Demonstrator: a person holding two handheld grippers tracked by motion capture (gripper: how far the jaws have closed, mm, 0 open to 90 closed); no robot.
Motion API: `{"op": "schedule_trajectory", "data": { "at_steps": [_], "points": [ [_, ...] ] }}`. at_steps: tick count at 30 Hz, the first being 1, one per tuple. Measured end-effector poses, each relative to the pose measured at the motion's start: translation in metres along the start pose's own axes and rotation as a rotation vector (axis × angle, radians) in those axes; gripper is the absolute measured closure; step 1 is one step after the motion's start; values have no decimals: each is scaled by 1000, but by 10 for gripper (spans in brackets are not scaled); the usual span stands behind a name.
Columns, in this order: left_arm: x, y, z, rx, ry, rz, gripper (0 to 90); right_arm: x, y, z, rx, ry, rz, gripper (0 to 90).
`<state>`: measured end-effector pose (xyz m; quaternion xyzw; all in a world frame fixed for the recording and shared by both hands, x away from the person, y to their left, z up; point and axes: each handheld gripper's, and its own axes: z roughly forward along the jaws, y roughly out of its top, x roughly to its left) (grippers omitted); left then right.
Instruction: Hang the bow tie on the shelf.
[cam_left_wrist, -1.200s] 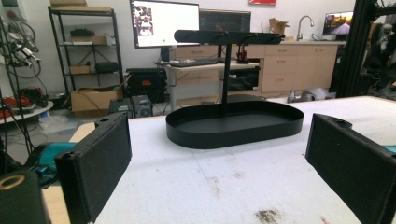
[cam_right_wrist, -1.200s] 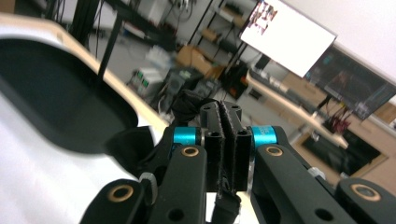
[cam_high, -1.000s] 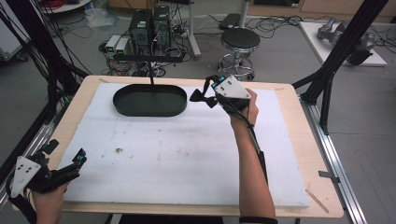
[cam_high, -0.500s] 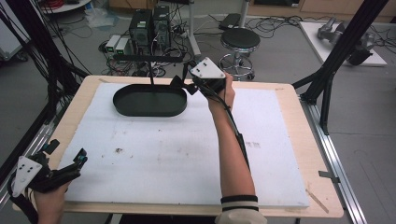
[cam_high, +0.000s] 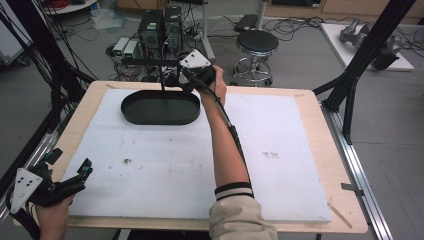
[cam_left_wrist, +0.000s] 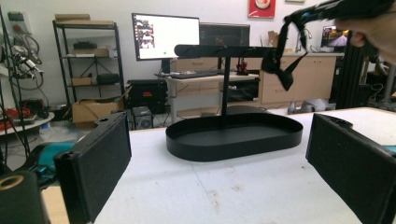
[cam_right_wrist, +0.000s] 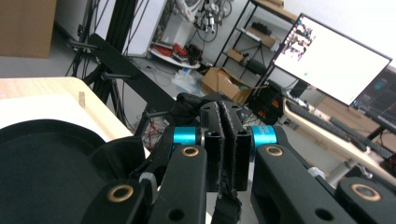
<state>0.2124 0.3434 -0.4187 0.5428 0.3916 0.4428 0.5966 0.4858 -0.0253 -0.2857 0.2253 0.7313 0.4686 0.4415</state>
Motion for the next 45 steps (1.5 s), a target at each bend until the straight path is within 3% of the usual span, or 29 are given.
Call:
{"op": "schedule_trajectory", "data": {
  "at_steps": [7,13,17,23,26,30,31,34,35,36,37,38,39,41,42,45],
  "points": [
    [0,2,-1,-9,1,2,71,-3,-5,23,42,-4,7,876],
    [2,2,-3,-10,9,-7,71,-5,-15,30,82,-11,25,854],
    [2,2,-3,-8,12,-10,71,-10,-18,31,89,-39,35,684],
    [3,3,-4,-10,17,-9,71,-14,-13,20,69,-70,40,573],
    [3,3,-4,-10,14,-10,71,-20,-3,-1,15,-108,50,439],
    [2,4,-4,-4,13,-12,71,-28,6,-29,-18,-131,26,382],
    [2,5,-4,-4,14,-18,71,-28,6,-29,-18,-131,26,382],
    [3,5,-4,-3,15,-27,71,-36,10,-58,-47,-146,35,314],
    [2,5,-4,-4,16,-26,71,-42,9,-80,-72,-167,44,287],
    [2,6,-5,-2,15,-22,71,-42,9,-80,-72,-167,44,287],
    [1,6,-5,-8,16,-24,71,-46,7,-91,-82,-171,55,266],
    [1,7,-5,-5,13,-19,71,-53,2,-116,-93,-184,72,244],
    [0,8,-5,-8,13,-18,71,-53,2,-116,-93,-184,72,244],
    [-1,8,-5,-7,8,-13,71,-59,-2,-135,-99,-191,93,211],
    [-2,8,-4,-8,7,-13,71,-62,-9,-160,-131,-209,130,195],
    [-4,7,-3,-1,2,-12,70,-64,-15,-180,-144,-212,168,183]
  ]
}}
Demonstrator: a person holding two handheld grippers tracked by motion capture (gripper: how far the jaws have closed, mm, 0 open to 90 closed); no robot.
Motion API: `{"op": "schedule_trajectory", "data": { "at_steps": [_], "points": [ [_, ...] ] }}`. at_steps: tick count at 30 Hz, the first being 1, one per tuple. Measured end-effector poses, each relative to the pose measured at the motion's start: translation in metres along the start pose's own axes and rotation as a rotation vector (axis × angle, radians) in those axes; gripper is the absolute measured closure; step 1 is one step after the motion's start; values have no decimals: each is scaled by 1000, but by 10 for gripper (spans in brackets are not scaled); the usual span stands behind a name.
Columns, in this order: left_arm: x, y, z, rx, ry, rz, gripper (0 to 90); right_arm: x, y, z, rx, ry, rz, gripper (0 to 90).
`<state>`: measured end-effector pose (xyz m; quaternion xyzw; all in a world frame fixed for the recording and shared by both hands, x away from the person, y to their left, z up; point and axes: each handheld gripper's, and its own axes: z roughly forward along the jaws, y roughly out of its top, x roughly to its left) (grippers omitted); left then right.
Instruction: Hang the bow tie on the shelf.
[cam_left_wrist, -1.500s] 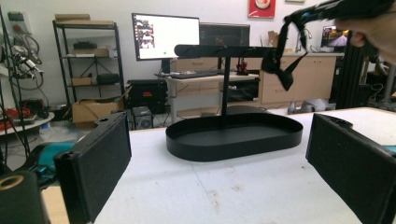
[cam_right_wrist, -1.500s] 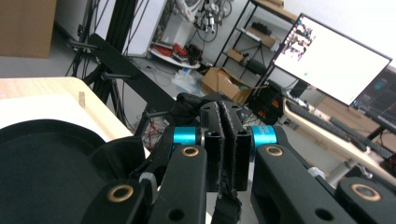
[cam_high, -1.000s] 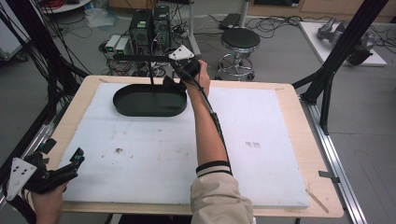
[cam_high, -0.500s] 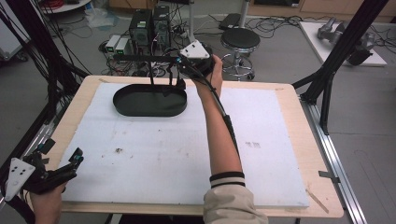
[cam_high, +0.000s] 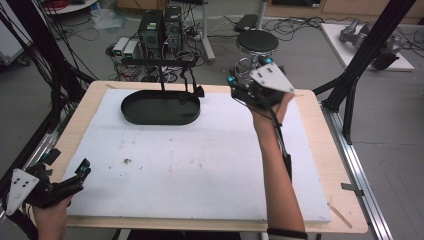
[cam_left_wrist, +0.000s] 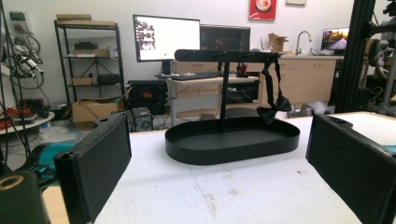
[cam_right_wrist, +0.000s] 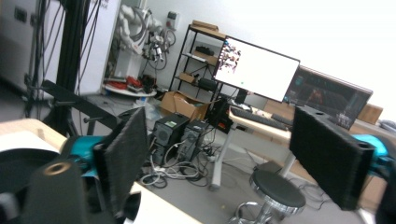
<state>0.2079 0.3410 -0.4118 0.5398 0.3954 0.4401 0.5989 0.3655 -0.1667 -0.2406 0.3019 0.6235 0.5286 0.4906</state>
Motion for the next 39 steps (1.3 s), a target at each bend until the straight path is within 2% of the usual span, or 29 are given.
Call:
{"op": "schedule_trajectory", "data": {
  "at_steps": [6,7,8,9,10,11,13,16,17,18,20,22,23,24,25,26,29,30,31,33,35,36,37,39],
  "points": [
    [-3,2,0,-3,-10,9,71,-19,-17,-59,-34,-48,18,158],
    [-3,2,0,-4,-11,10,71,-24,-25,-75,-45,-65,30,139],
    [-4,2,0,-5,-11,12,71,-24,-25,-75,-45,-65,30,139],
    [-4,2,0,-4,-11,14,71,-26,-28,-80,-45,-70,32,139],
    [-4,2,0,-3,-10,15,71,-30,-36,-94,-35,-70,46,137],
    [-4,2,0,-3,-7,20,71,-30,-36,-94,-35,-70,46,137],
    [-4,2,1,-3,-7,23,71,-34,-44,-107,-23,-75,46,130],
    [-5,2,1,1,-9,26,71,-39,-59,-125,-9,-80,59,129],
    [-5,2,2,2,-9,28,71,-43,-71,-136,12,-83,71,130],
    [-5,2,2,2,-9,28,71,-43,-71,-136,12,-83,71,130],
    [-5,2,3,3,-9,30,71,-47,-84,-145,34,-85,84,128],
    [-5,2,4,3,-9,31,71,-49,-102,-155,39,-119,84,128],
    [-5,2,4,3,-9,31,71,-52,-117,-160,59,-120,124,124],
    [-6,2,5,3,-9,32,71,-52,-117,-160,59,-120,124,124],
    [-6,2,6,2,-11,32,71,-55,-133,-163,98,-127,181,120],
    [-6,1,7,3,-13,33,71,-55,-133,-163,98,-127,181,120],
    [-8,1,9,7,-19,35,71,-59,-149,-164,149,-101,245,115],
    [-8,0,10,8,-22,38,71,-60,-153,-165,153,-105,243,115],
    [-8,0,10,12,-27,44,71,-59,-157,-166,137,-109,244,115],
    [-9,-1,11,17,-29,54,71,-59,-169,-171,100,-83,283,116],
    [-10,-1,11,19,-30,52,71,-62,-178,-173,114,-89,307,115],
    [-10,-1,11,16,-33,53,71,-62,-178,-173,114,-89,307,115],
    [-11,-1,11,16,-33,57,71,-63,-180,-176,102,-94,344,115],
    [-11,-1,12,18,-37,59,71,-61,-181,-179,75,-103,369,115]
  ]
}}
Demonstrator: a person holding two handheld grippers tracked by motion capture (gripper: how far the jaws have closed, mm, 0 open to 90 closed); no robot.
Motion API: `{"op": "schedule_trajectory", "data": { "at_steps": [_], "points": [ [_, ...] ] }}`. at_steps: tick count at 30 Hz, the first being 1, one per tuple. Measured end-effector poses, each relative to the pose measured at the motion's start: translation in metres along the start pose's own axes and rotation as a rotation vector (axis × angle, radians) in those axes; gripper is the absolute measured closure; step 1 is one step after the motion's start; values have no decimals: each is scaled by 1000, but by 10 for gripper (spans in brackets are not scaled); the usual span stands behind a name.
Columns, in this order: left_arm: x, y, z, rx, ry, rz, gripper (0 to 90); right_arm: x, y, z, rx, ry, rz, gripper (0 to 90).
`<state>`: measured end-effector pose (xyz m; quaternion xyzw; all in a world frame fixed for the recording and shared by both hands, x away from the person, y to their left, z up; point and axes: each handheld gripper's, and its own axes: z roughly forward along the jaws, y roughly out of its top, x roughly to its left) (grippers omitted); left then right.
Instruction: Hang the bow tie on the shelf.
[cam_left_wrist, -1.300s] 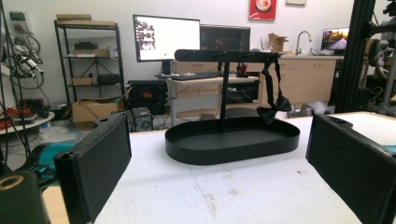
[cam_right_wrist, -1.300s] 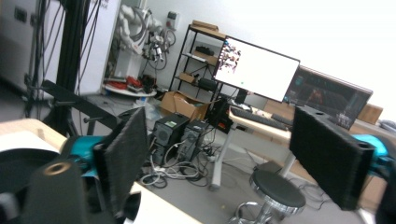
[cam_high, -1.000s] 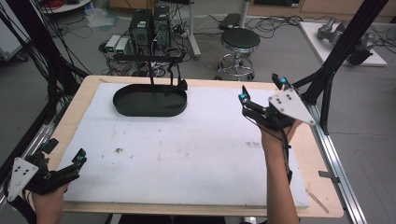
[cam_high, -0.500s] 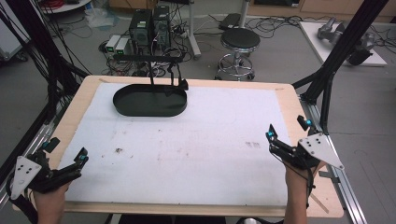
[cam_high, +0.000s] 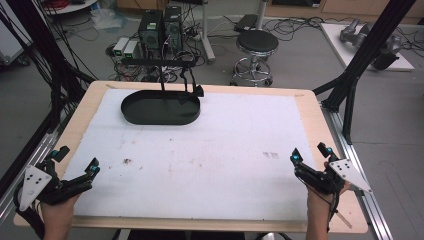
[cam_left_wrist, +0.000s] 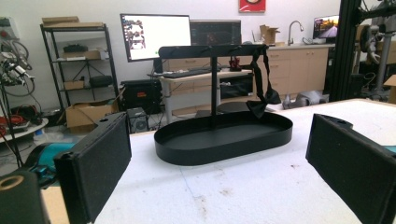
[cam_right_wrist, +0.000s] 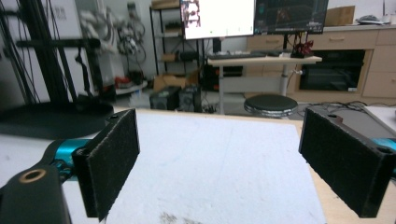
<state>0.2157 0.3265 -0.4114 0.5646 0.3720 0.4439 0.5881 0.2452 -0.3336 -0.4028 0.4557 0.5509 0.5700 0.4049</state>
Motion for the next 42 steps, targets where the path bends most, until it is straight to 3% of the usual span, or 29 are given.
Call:
{"op": "schedule_trajectory", "data": {
  "at_steps": [5,13,26,42],
  "points": [
    [-1,0,0,-2,-18,-5,71,9,-7,-4,-5,8,-43,116],
    [2,0,0,-7,-17,-11,71,25,-4,-8,-17,27,-69,116],
    [3,-1,2,-12,-16,-23,71,27,-4,-10,-4,22,-70,116],
    [3,-2,3,-5,-16,-24,71,29,-5,-10,9,22,-114,116]
  ]
}}
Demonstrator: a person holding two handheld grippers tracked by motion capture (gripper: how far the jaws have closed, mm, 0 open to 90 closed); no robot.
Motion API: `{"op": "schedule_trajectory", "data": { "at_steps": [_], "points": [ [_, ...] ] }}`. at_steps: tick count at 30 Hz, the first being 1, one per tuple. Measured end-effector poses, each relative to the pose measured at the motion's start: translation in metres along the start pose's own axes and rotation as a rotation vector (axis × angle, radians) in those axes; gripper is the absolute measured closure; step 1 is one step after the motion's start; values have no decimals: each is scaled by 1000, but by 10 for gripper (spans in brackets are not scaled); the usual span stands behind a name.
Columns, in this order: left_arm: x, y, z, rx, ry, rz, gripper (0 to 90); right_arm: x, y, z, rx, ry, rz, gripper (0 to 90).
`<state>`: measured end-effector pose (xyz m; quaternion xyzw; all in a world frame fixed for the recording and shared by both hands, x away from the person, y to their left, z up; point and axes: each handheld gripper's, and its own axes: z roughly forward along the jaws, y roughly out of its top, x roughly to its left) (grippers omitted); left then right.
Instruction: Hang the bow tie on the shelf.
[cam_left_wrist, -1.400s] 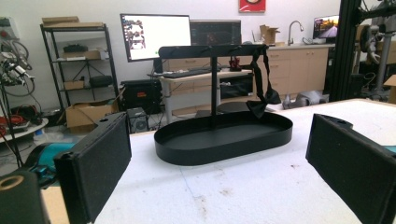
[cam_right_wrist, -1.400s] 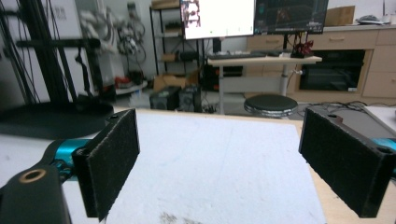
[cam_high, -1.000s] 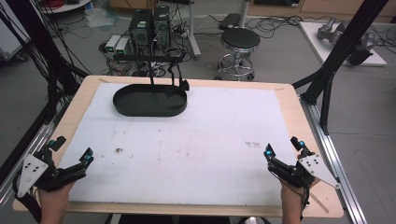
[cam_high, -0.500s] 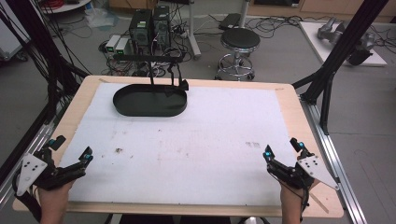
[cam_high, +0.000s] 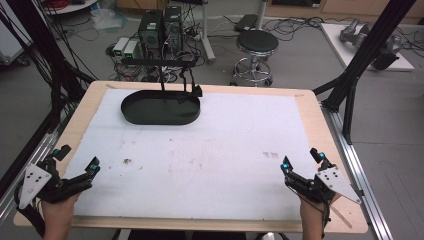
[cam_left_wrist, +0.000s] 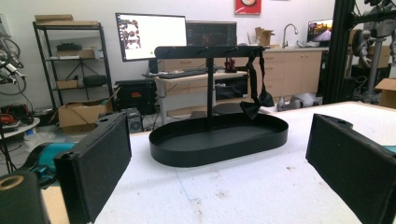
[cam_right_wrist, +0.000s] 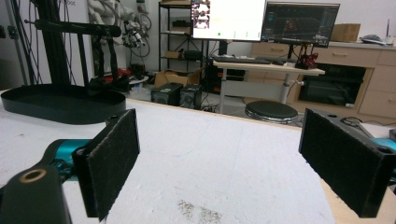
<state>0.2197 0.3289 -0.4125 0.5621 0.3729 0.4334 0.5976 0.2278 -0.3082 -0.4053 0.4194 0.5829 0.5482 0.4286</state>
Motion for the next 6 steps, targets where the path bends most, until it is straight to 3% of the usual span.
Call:
{"op": "schedule_trajectory", "data": {
  "at_steps": [6],
  "points": [
    [0,0,0,-2,4,1,71,0,0,1,13,-11,-6,116]
  ]
}}
